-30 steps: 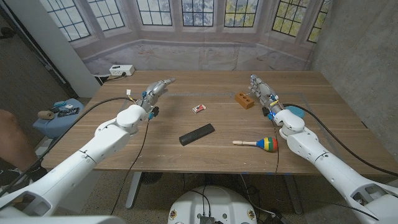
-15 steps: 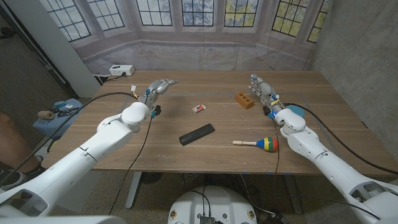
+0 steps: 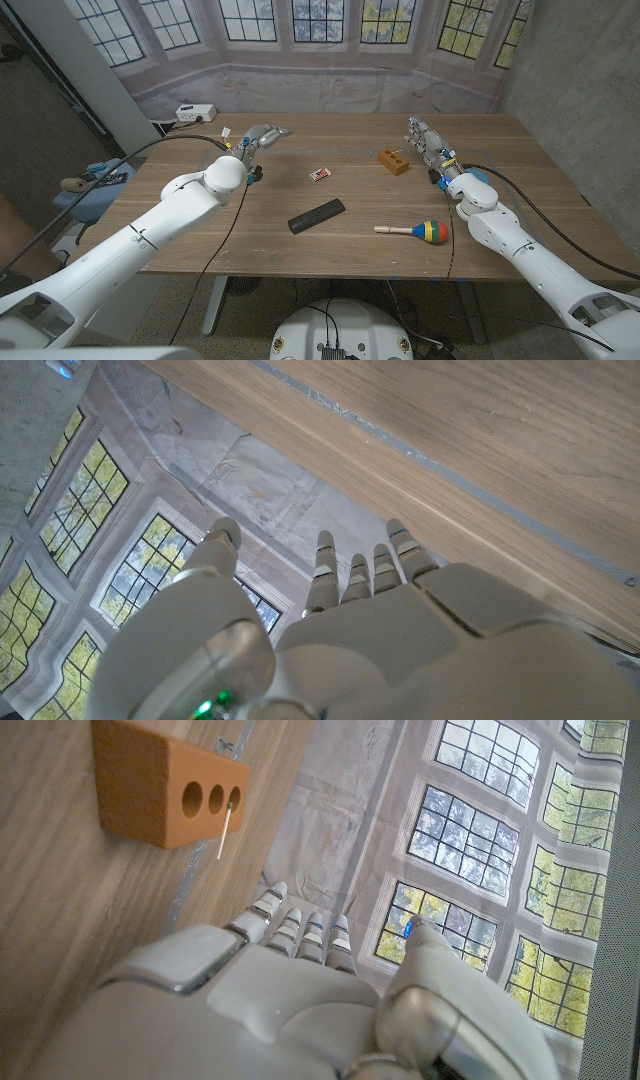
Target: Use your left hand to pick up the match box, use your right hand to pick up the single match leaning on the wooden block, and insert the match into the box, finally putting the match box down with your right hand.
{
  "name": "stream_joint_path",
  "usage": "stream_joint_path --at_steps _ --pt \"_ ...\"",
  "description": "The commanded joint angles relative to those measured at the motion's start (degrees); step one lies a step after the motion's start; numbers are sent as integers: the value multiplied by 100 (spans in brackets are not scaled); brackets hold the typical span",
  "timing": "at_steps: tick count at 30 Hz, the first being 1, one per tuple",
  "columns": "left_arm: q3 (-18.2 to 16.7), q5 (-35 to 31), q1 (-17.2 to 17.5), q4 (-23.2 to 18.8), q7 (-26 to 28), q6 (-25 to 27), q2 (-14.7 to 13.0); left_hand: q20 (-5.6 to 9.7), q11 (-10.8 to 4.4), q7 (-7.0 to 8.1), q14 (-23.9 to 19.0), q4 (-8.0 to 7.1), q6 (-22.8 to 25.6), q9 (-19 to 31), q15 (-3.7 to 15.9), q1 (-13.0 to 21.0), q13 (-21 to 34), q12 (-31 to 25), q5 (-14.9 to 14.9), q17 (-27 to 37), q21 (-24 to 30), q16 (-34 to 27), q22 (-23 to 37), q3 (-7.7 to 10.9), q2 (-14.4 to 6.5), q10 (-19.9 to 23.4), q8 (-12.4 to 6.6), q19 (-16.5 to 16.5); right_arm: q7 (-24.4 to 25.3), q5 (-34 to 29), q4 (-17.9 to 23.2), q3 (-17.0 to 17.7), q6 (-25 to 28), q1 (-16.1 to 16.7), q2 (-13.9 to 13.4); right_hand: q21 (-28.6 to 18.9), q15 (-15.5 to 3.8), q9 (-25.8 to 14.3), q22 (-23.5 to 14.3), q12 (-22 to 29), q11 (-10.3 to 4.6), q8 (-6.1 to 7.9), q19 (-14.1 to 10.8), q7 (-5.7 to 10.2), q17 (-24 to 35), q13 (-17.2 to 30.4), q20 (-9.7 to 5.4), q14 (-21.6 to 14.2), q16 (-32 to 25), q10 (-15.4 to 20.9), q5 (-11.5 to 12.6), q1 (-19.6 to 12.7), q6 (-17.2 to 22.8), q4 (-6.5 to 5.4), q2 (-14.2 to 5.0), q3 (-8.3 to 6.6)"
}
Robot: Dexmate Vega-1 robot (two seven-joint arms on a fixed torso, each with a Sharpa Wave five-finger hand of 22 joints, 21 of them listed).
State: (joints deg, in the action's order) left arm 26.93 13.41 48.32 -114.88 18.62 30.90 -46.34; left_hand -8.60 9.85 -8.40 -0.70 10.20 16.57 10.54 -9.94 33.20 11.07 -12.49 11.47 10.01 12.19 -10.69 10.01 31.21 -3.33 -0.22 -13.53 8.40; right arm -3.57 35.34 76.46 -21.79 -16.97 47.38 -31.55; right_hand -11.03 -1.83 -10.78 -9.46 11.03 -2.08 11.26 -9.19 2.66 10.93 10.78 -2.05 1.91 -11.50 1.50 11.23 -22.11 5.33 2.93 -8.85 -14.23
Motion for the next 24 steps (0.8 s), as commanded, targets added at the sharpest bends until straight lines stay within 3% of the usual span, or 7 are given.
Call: stream_joint_path --at_steps 1,10,15,24 --pt "214 -114 -294 -496 -244 1021 -176 -42 40 -65 24 4 2 28 -28 62 13 18 41 27 -21 4 29 -24 33 -37 19 -16 -34 16 80 27 59 16 -76 -34 -100 -14 -23 41 27 39 -51 -29 7 20 -220 -27 -20 62 -10 -76 51 41 -20 -23" --pt "462 -131 -665 -603 -607 1514 -319 -41 112 -104 92 -24 88 30 -74 97 12 53 38 30 -28 26 34 -43 51 -119 22 -19 -35 7 62 22 45 15 -68 -34 -99 -14 -23 49 31 42 -67 -34 6 21 -226 -41 -25 91 -15 -84 71 56 -23 -31" --pt "673 -210 -958 -621 -822 1742 -360 -120 181 -83 323 -63 87 33 -144 138 15 119 37 34 -92 71 42 -79 63 -325 88 -192 -32 3 41 26 11 13 -54 -35 -101 -14 -23 48 31 47 -82 -44 7 21 -222 -54 -29 94 -18 -86 95 62 -24 -35" --pt "1125 -514 -1497 -669 -1065 2221 -339 -130 249 -149 561 -91 67 33 -212 153 11 166 41 36 -112 83 49 -124 80 -545 156 -316 -53 20 -19 49 -66 16 -35 -37 -101 -14 -23 48 39 51 -106 -50 8 21 -217 -67 -33 104 -24 -90 120 76 -26 -42"
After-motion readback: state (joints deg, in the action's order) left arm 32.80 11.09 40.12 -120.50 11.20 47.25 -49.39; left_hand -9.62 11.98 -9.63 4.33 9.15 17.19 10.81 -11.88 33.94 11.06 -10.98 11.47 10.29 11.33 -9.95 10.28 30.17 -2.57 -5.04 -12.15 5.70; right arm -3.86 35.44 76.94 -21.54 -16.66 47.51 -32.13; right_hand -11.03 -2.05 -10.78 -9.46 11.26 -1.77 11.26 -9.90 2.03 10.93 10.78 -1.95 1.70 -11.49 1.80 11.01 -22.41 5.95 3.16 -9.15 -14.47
